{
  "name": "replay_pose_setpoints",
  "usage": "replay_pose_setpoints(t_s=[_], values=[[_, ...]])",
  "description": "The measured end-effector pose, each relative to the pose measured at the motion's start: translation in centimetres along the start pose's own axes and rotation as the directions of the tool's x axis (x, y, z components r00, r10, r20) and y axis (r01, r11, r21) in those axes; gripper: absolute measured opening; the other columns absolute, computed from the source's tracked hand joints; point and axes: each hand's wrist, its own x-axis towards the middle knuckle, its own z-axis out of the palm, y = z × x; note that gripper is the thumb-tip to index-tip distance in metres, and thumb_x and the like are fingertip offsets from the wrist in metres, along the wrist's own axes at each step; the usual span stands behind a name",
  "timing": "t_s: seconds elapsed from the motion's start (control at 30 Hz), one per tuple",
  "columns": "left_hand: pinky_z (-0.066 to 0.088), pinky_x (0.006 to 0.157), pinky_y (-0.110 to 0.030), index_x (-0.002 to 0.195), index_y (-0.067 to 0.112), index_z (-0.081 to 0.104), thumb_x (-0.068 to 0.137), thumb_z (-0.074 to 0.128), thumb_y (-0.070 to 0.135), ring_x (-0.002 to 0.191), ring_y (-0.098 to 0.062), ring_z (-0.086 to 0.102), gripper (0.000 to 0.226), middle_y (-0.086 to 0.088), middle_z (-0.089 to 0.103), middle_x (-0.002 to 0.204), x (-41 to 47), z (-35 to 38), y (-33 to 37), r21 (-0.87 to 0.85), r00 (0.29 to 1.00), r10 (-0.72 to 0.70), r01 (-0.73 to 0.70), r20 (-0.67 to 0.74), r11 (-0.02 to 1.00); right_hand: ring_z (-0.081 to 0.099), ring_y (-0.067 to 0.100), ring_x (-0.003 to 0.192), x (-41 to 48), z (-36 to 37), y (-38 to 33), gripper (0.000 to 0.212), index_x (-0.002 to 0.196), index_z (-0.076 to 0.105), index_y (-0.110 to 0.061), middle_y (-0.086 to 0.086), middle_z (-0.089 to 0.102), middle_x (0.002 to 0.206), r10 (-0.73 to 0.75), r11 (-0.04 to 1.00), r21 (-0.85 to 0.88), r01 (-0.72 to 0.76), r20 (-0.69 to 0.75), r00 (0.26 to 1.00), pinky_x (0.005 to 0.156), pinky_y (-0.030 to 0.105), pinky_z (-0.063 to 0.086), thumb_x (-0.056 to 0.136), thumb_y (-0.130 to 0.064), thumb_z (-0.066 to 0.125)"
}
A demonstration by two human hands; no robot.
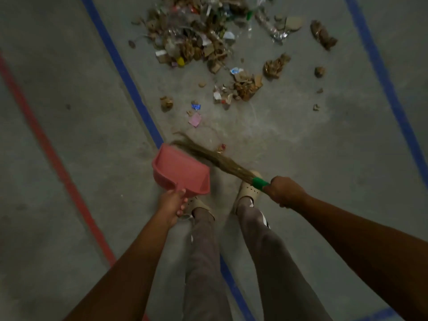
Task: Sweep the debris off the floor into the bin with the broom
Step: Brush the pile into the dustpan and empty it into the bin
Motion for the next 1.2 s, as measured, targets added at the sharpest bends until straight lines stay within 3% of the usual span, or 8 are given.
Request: replay_pose_setpoints(t_s=[0.2, 0.3, 0.6, 0.7, 0.87, 1.0, 1.1, 1.2], values=[[0.020, 0.031, -0.010, 0.086, 0.012, 0.051, 0.102, 0.050, 0.013, 0.030, -0.003, 0.034, 0.016, -0.005, 0.046, 0.067, 9.5, 0.9, 0.4, -0.007, 0.999, 0.042, -0.042, 0.015, 0.999, 0.066, 0.020, 0.056, 8.7, 1.7, -0.9, 0.032, 0.089, 0.060, -0.004, 0.010, 0.065, 0.071, 0.096, 0.995, 0.009, -0.095, -0.130, 0.987, 0.052, 0.029, 0.054, 0.097, -0.034, 0.052], [0.020, 0.032, -0.011, 0.086, 0.012, 0.051, 0.102, 0.051, 0.014, 0.031, -0.003, 0.034, 0.016, -0.004, 0.046, 0.067, 11.6, 0.3, 0.6, -0.023, 0.998, 0.055, -0.054, 0.027, 0.998, 0.064, 0.022, 0.061, 9.7, 1.9, -1.2, 0.039, 0.086, 0.059, -0.006, 0.008, 0.063, 0.071, 0.085, 0.996, 0.006, -0.086, -0.228, 0.970, 0.060, 0.032, 0.055, 0.098, -0.042, 0.048], [0.019, 0.031, -0.011, 0.084, 0.014, 0.053, 0.103, 0.052, 0.018, 0.031, -0.003, 0.033, 0.019, -0.004, 0.048, 0.068, 10.6, -5.1, 2.1, -0.084, 0.994, 0.108, -0.109, -0.018, 0.990, 0.059, 0.020, 0.060, 4.9, 3.3, -5.0, 0.038, 0.093, 0.061, -0.016, 0.002, 0.060, 0.067, -0.060, 0.970, 0.182, 0.159, -0.455, 0.888, 0.055, 0.031, 0.051, 0.102, -0.046, 0.039], [0.019, 0.030, -0.011, 0.086, 0.014, 0.052, 0.102, 0.050, 0.014, 0.031, -0.002, 0.033, 0.016, -0.005, 0.047, 0.069, 11.4, -7.1, 2.5, -0.097, 0.993, 0.113, -0.117, -0.045, 0.988, 0.062, 0.025, 0.068, 4.5, 3.6, -7.8, 0.038, 0.095, 0.062, -0.019, 0.003, 0.062, 0.072, -0.147, 0.967, 0.128, 0.221, -0.429, 0.891, 0.058, 0.031, 0.047, 0.100, -0.049, 0.039], [0.019, 0.030, -0.011, 0.091, 0.013, 0.052, 0.101, 0.049, 0.012, 0.031, -0.002, 0.034, 0.011, -0.005, 0.047, 0.070, 13.6, -9.4, 2.5, -0.069, 0.993, 0.103, -0.107, -0.057, 0.992, 0.061, 0.028, 0.076, 6.8, 4.9, -13.8, 0.039, 0.107, 0.065, -0.015, 0.008, 0.063, 0.083, -0.326, 0.944, -0.018, 0.330, -0.217, 0.920, 0.062, 0.030, 0.040, 0.101, -0.047, 0.044], [0.019, 0.032, -0.010, 0.087, 0.014, 0.052, 0.101, 0.050, 0.013, 0.030, -0.002, 0.033, 0.014, -0.006, 0.047, 0.069, 15.5, -10.5, 2.9, -0.070, 0.993, 0.103, -0.107, -0.054, 0.992, 0.064, 0.024, 0.072, 10.1, 4.6, -18.2, 0.043, 0.106, 0.063, -0.009, 0.007, 0.064, 0.084, -0.282, 0.956, -0.110, 0.273, -0.072, 0.957, 0.062, 0.033, 0.053, 0.100, -0.048, 0.046], [0.019, 0.032, -0.009, 0.086, 0.014, 0.053, 0.101, 0.049, 0.012, 0.030, -0.002, 0.033, 0.016, -0.006, 0.047, 0.069, 16.2, -10.8, 3.8, -0.090, 0.993, 0.108, -0.112, -0.048, 0.990, 0.066, 0.022, 0.059, 11.5, 3.2, -19.8, 0.041, 0.098, 0.060, -0.004, 0.010, 0.066, 0.076, -0.133, 0.988, 0.061, 0.139, -0.097, 0.986, 0.059, 0.037, 0.060, 0.100, -0.043, 0.049], [0.018, 0.032, -0.009, 0.088, 0.014, 0.053, 0.102, 0.048, 0.012, 0.030, -0.001, 0.033, 0.015, -0.005, 0.046, 0.069, 16.4, -11.4, 5.1, -0.118, 0.992, 0.129, -0.130, -0.012, 0.985, 0.065, 0.022, 0.061, 11.4, 1.7, -20.5, 0.041, 0.103, 0.060, -0.002, 0.013, 0.068, 0.084, 0.005, 0.955, 0.295, 0.043, -0.160, 0.987, 0.058, 0.034, 0.059, 0.102, -0.040, 0.046]])
